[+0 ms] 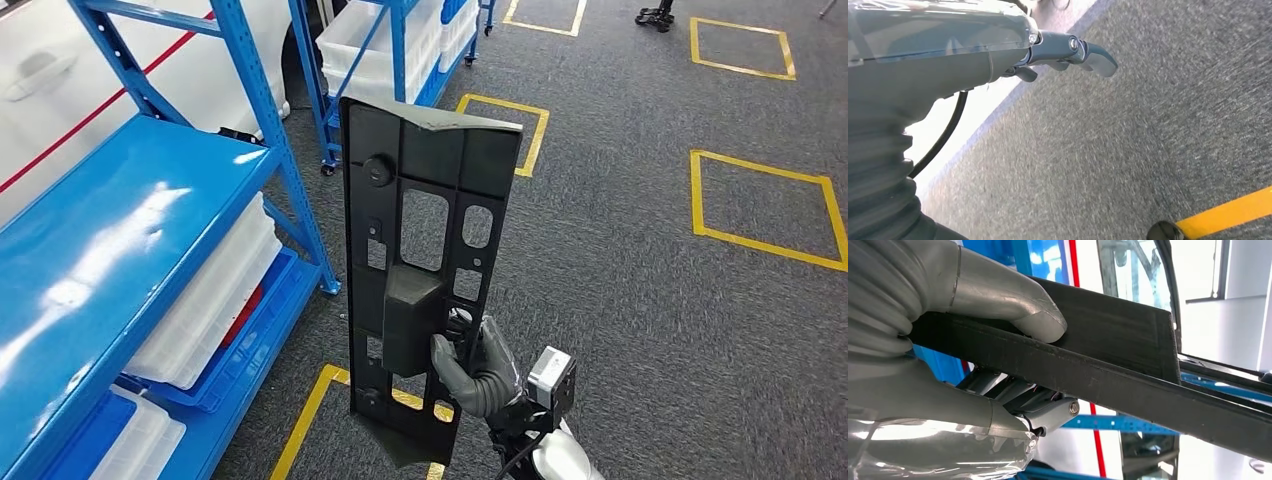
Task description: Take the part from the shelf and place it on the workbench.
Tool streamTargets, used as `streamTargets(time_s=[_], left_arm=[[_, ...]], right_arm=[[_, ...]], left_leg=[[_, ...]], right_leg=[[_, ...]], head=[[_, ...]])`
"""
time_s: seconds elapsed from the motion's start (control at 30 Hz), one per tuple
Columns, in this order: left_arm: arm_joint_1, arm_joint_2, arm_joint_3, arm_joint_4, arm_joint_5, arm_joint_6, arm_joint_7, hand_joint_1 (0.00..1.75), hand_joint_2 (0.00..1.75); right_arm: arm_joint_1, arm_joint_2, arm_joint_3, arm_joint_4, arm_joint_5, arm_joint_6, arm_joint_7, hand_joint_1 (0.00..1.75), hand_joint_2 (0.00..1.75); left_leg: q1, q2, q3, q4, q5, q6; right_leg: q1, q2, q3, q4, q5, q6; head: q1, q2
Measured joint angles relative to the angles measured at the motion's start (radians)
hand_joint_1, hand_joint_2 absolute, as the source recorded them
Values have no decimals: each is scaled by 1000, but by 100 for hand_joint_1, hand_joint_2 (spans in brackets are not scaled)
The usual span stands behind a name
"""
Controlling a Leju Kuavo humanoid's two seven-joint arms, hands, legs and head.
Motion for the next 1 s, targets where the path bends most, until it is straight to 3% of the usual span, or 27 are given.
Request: streamTargets(time_s=[0.07,0.13,0.2,0.27,0.3,0.33,0.37,0.4,0.43,0.5,0.57,0.63,0.67,0.7,0.77,0.8,0.87,0.9,0.93,1.0], left_arm=[[-5,6,0,19,1,22,3,0,175],[-14,17,0,50,6,45,-3,0,175],[-21,27,0,81,10,58,-14,0,175],[-25,35,0,105,14,62,-21,0,175],[-26,38,0,113,14,61,-24,0,175],[-27,41,0,120,15,60,-27,0,175],[-28,44,0,126,15,58,-32,0,175],[-29,47,0,132,15,55,-39,0,175],[-29,49,0,136,15,52,-46,0,175],[-29,53,0,145,15,47,-58,0,175],[-30,56,-1,151,15,44,-63,0,175],[-31,57,-1,155,15,43,-64,0,175],[-31,57,-1,156,15,43,-65,0,175],[-31,57,-1,157,15,43,-65,0,175],[-31,57,-1,160,16,42,-68,0,175],[-31,57,-2,161,16,41,-69,0,175],[-30,58,-6,162,15,36,-72,0,175],[-30,59,-10,163,15,33,-75,0,175],[-30,60,-14,164,16,28,-81,0,175],[-27,66,-20,165,29,5,-113,0,175]], right_arm=[[-7,0,5,6,0,0,0,175,175],[-10,0,8,11,0,0,1,175,175],[-15,1,11,14,1,1,3,175,175],[-23,4,16,17,2,2,5,175,175],[-26,5,18,19,3,2,6,175,175],[-27,6,21,22,5,3,8,175,175],[-28,6,24,24,8,4,10,175,175],[-29,6,27,26,12,5,12,175,175],[-30,6,29,28,14,6,14,175,175],[-35,8,34,29,18,7,16,175,175],[-39,9,36,30,18,8,16,175,175],[-40,9,37,30,18,10,16,175,175],[-40,9,37,30,18,10,16,175,175],[-41,9,37,31,18,10,16,175,175],[-45,9,38,32,18,11,16,175,175],[-47,9,38,33,18,12,16,175,175],[-48,8,39,38,18,13,16,175,175],[-48,8,39,40,18,13,15,175,175],[-48,8,39,40,18,10,14,175,175],[-45,4,38,31,15,-1,10,175,175]], left_leg=[[-3,15,0,8,-5,-14],[-3,27,2,9,-8,-26],[1,-7,-12,42,-36,-36],[5,-69,-64,157,-102,-41],[5,-87,-100,231,-134,-41],[5,-94,-129,289,-151,-40],[5,-97,-144,315,-148,-38],[5,-100,-138,297,-124,-34],[5,-108,-116,243,-86,-30],[6,-155,-56,102,-17,-20],[5,-190,-30,32,3,-15],[4,-176,-26,21,5,-9],[5,-162,-24,14,11,-4],[6,-148,-22,8,17,3],[4,-116,-23,0,24,12],[1,-100,-26,0,24,14],[-1,-68,-29,1,24,15],[-2,-54,-30,1,24,14],[-2,-39,-29,1,23,13],[-5,-16,-25,3,17,6]], right_leg=[[9,-13,14,-34,0,-18],[10,7,8,-36,4,-34],[6,28,4,-40,11,-50],[6,51,-2,-43,17,-62],[9,63,-5,-43,19,-66],[11,78,-7,-42,20,-68],[14,92,-8,-42,22,-68],[15,107,-9,-42,23,-68],[16,122,-8,-41,25,-66],[17,151,-10,-38,28,-61],[15,176,-17,-37,34,-49],[11,198,-24,-40,43,-34],[12,188,-28,-37,41,-29],[15,162,-37,-20,29,-25],[18,93,-81,72,-29,-20],[17,74,-111,138,-63,-16],[12,63,-147,226,-94,-9],[10,59,-139,221,-83,-7],[9,51,-109,174,-57,-6],[15,2,-27,33,-8,-14]], head=[[0,0],[-1,0],[-1,0],[-1,0],[-1,0],[-1,0],[-1,0],[-1,0],[-1,0],[-1,0],[-1,0],[-1,0],[-1,0],[0,0],[1,0],[1,0],[1,0],[1,0],[1,0],[1,0]])
